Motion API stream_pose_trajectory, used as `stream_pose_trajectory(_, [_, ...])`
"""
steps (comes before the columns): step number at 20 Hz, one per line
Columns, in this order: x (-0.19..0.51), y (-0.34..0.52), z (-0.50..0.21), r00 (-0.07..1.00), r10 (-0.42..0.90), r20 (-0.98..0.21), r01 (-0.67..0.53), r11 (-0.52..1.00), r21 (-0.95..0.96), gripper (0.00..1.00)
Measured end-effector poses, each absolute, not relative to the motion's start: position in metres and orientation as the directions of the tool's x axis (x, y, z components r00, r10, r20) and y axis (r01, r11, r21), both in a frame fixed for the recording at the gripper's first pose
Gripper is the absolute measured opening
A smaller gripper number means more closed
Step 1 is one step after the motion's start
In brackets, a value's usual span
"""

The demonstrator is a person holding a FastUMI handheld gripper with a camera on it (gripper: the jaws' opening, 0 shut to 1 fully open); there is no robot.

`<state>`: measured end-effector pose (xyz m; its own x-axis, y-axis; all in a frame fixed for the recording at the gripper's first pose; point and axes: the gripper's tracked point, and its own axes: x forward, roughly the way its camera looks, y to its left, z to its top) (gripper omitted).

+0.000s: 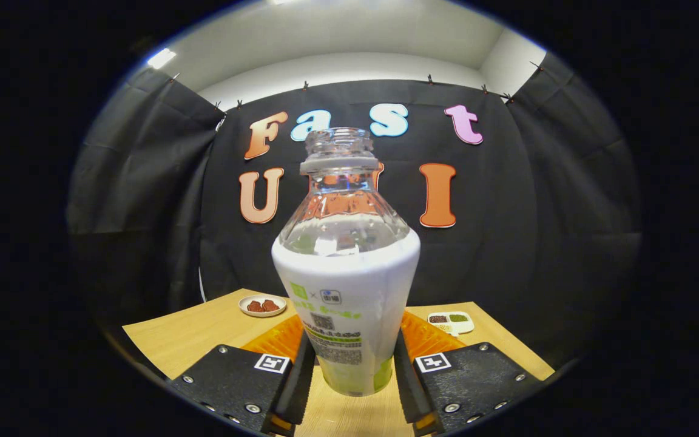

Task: Take the bottle from table, then pour the juice into the cup, finally place the bottle on the coaster

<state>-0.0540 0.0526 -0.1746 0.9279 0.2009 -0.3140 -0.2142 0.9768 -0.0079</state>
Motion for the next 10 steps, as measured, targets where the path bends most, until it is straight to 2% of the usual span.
stream_pose_trajectory(4, [-0.053,0.057,-0.208,0.908,0.202,-0.366,-0.216,0.976,0.003,0.61])
stream_pose_trajectory(10, [-0.055,0.058,-0.234,0.906,0.2,-0.374,-0.219,0.976,-0.006,0.61])
